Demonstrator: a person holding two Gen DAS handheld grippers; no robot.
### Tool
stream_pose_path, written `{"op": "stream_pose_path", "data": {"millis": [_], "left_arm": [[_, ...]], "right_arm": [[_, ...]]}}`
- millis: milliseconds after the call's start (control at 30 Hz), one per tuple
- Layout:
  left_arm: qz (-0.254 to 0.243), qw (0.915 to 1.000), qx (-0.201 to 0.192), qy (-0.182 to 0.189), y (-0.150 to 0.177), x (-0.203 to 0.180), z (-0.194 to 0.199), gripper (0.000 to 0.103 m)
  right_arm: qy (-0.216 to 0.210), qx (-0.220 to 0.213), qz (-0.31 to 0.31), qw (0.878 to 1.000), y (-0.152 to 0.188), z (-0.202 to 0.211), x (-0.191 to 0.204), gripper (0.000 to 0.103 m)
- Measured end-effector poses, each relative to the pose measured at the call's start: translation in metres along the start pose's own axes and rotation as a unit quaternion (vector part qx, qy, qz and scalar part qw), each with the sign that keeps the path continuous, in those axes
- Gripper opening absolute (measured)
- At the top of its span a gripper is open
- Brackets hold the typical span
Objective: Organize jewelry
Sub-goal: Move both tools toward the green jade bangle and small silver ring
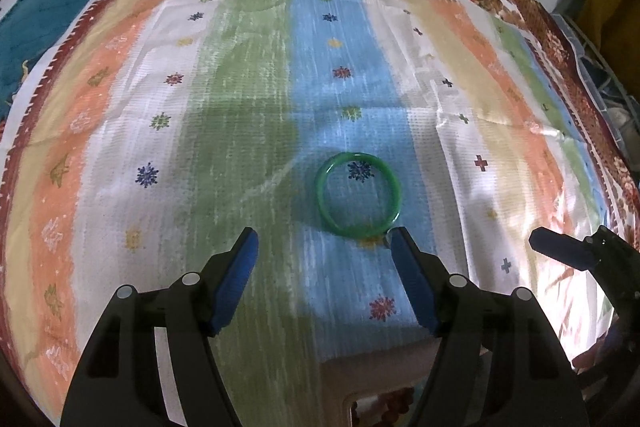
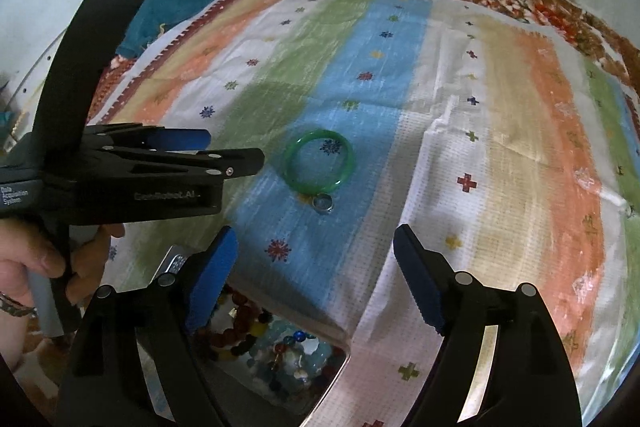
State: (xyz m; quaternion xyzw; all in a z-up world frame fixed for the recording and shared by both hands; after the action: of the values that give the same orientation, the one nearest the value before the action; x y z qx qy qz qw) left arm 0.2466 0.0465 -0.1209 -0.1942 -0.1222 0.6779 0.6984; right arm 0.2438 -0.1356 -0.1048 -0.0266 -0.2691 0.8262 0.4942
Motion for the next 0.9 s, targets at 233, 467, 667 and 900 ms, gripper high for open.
{"op": "stream_pose_path", "data": {"millis": [233,467,667,900], "left_arm": [[-0.017,0.9998,0.013,0.005,-0.010,0.003,-0.018,0.070],[-0.023,0.9995,0.020,0.008,-0.020,0.011,-0.035,0.070],[-0.031,0.9991,0.023,0.015,-0.028,0.012,-0.044,0.070],[-0.046,0.9984,0.026,0.020,-0.033,0.011,-0.049,0.070]], "right_arm": [[0.008,0.021,0.004,1.000,-0.004,-0.013,-0.004,0.081],[0.007,0.034,0.016,0.999,-0.010,-0.029,-0.004,0.081],[-0.001,0.052,0.009,0.999,-0.018,-0.041,-0.007,0.081],[0.000,0.068,0.027,0.997,-0.026,-0.053,-0.004,0.081]]}}
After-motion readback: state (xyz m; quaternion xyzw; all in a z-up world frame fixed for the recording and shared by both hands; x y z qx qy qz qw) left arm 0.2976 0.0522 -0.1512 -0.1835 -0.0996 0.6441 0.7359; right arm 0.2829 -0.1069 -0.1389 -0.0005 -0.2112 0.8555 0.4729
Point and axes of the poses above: each gripper's, at about its wrist camera, not at the fingertips, and z roughly against the way its jaws point, x to its left, y to its underside, the point moved 4 cm from there along -z, roughly the way its jaws point, and after that the axes turned 10 degrees about -z, right-handed, at the moved point
